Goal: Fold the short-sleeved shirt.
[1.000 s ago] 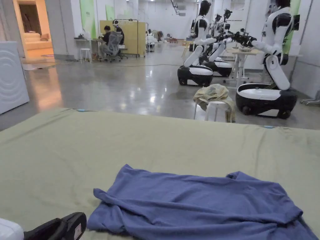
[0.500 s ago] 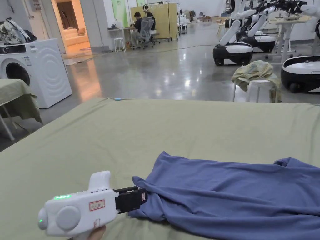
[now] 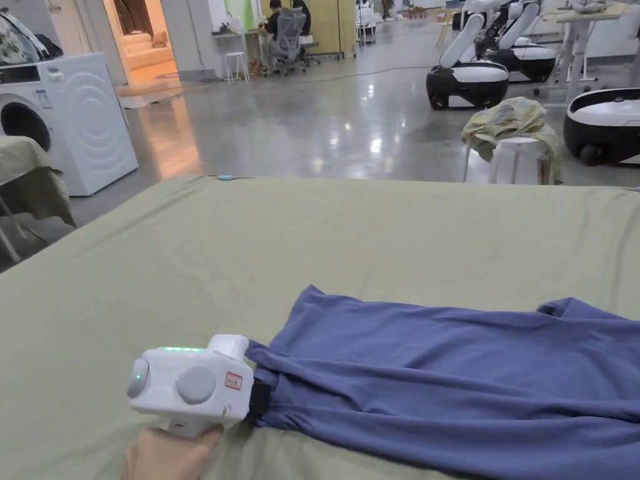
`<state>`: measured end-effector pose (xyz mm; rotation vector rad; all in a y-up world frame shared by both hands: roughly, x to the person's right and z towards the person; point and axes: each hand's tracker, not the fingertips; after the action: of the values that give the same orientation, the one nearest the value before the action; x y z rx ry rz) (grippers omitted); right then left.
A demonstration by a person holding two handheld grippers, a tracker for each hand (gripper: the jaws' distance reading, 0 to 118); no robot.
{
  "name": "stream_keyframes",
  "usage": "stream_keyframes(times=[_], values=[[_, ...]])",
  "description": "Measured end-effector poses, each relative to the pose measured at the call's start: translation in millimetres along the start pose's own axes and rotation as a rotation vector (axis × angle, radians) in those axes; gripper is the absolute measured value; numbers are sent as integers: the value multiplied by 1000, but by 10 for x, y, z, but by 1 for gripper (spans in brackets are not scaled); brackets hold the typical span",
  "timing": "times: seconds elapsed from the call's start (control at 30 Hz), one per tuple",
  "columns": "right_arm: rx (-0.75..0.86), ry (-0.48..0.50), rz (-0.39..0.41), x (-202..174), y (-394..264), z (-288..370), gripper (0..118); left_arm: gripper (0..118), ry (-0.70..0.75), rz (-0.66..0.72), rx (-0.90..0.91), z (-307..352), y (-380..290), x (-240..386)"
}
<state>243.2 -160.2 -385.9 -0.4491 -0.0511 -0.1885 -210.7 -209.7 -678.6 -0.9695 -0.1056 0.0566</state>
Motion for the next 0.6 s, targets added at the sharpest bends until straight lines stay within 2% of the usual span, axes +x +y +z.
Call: stream_keyframes(times=[0.03, 0.07, 0.1, 0.13, 0.17, 0.23, 0.27, 0.33, 0.43, 0.5, 0.53, 0.57, 0.6], values=[[-10, -17, -8, -1, 26, -43, 0, 17, 13, -30, -26, -30, 28, 71], [-26, -32, -6, 232, 153, -132, 1, 16, 44, -93, -50, -51, 48, 144], [-43, -45, -2, 305, 222, -192, 3, 16, 70, -150, -66, -64, 67, 194], [-60, -61, -5, 359, 297, -271, 10, 15, 87, -205, -91, -95, 92, 261], [-69, -66, -12, 430, 371, -361, 26, 15, 100, -232, -114, -125, 121, 307], [-130, -89, -58, 791, 420, -637, 71, 15, 110, -260, -128, -119, 125, 384], [-130, -86, -80, 907, 480, -767, 84, 15, 110, -262, -121, -114, 118, 396], [-172, -104, -148, 1128, 569, -1066, 84, 15, 102, -261, -119, -102, 113, 383], [-248, -179, -171, 1341, 622, -1570, 85, 15, 74, -229, -113, -114, 136, 279], [-332, -161, -194, 1420, 531, -1873, 83, 14, 64, -212, -105, -145, 146, 218], [-427, -160, -191, 1415, 468, -2021, 78, 14, 58, -206, -102, -154, 142, 196], [-457, -195, -133, 1362, 400, -2108, 80, 14, 53, -199, -94, -154, 134, 184], [-401, -221, -49, 1196, 419, -2021, 78, 14, 49, -196, -89, -153, 127, 172]])
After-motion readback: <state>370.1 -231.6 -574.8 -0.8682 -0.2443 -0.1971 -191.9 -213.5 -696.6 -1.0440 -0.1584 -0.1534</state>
